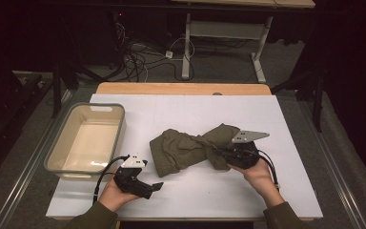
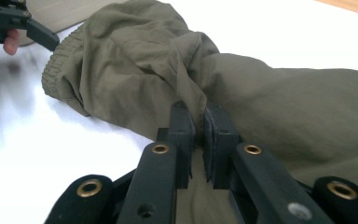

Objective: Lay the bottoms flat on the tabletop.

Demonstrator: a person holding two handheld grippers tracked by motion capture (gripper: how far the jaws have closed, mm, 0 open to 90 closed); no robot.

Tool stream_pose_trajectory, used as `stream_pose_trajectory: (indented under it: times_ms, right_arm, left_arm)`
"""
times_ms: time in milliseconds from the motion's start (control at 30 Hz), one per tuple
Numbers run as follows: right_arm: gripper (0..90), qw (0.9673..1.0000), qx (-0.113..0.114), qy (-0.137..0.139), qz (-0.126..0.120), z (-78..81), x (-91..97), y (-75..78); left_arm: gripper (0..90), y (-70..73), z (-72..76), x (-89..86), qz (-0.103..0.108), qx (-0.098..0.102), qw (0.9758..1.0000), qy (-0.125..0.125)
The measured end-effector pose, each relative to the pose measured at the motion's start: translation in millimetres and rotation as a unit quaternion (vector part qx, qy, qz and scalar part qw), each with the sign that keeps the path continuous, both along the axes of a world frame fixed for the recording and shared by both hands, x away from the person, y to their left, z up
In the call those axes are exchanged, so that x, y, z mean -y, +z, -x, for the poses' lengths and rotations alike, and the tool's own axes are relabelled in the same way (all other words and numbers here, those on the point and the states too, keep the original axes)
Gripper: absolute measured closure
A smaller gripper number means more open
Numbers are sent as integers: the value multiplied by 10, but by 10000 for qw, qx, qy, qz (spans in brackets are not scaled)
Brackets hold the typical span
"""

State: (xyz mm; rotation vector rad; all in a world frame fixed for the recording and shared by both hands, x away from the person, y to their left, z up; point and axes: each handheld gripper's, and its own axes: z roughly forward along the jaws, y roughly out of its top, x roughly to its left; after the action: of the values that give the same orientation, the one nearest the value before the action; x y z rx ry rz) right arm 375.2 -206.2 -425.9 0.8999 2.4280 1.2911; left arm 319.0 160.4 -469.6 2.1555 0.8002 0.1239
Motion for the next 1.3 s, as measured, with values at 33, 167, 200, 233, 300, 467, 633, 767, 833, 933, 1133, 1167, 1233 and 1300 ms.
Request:
stream_pose_trajectory:
  times_ms: [33, 167, 200, 233, 300, 467, 633, 767, 833, 933, 1133, 1167, 1233, 1300]
  right_arm:
    - [837, 10000, 2, -21, -9, 1, 11, 7]
    - [841, 9999, 58, -113, -47, -5, 68, 39]
    - [844, 9999, 66, -144, -52, -6, 85, 48]
    - [847, 9998, 72, -184, -66, -8, 104, 57]
    - [851, 9996, 91, -253, -90, -19, 148, 77]
    - [860, 9988, 107, -440, -165, -50, 263, 105]
    - [862, 9982, 127, -549, -190, -62, 330, 121]
    - [865, 9978, 140, -607, -214, -75, 371, 136]
    - [866, 9975, 150, -653, -231, -81, 396, 148]
    - [867, 9968, 184, -728, -275, -89, 451, 170]
    - [868, 9953, 233, -874, -332, -111, 535, 200]
    - [868, 9952, 232, -887, -334, -113, 542, 204]
    - [868, 9950, 248, -909, -338, -122, 554, 207]
    - [869, 9948, 257, -919, -344, -130, 561, 209]
  left_arm:
    - [0, 1, 1, 0, -2, 2, 10000, -1]
    - [0, 3, 4, 2, 17, -1, 10000, 4]
    - [0, 2, 3, 2, 14, 1, 10000, 6]
    - [0, 2, 1, 1, 8, -2, 10000, 2]
    - [0, 2, 1, -2, 7, -1, 10000, -2]
    - [0, 6, 2, -5, 13, -3, 10000, 4]
    - [0, 7, 1, -8, 22, -4, 10000, 8]
    - [0, 7, 0, -9, 28, -10, 10000, 14]
    - [0, 8, -1, -10, 34, -7, 10000, 14]
    - [0, 8, -2, -13, 33, -8, 10000, 25]
    - [0, 5, -7, -32, 15, -13, 10000, 67]
    - [0, 5, -8, -38, 21, -9, 10000, 78]
    - [0, 8, -3, -47, 51, -18, 9999, 111]
    - [0, 14, 1, -51, 67, -6, 9999, 111]
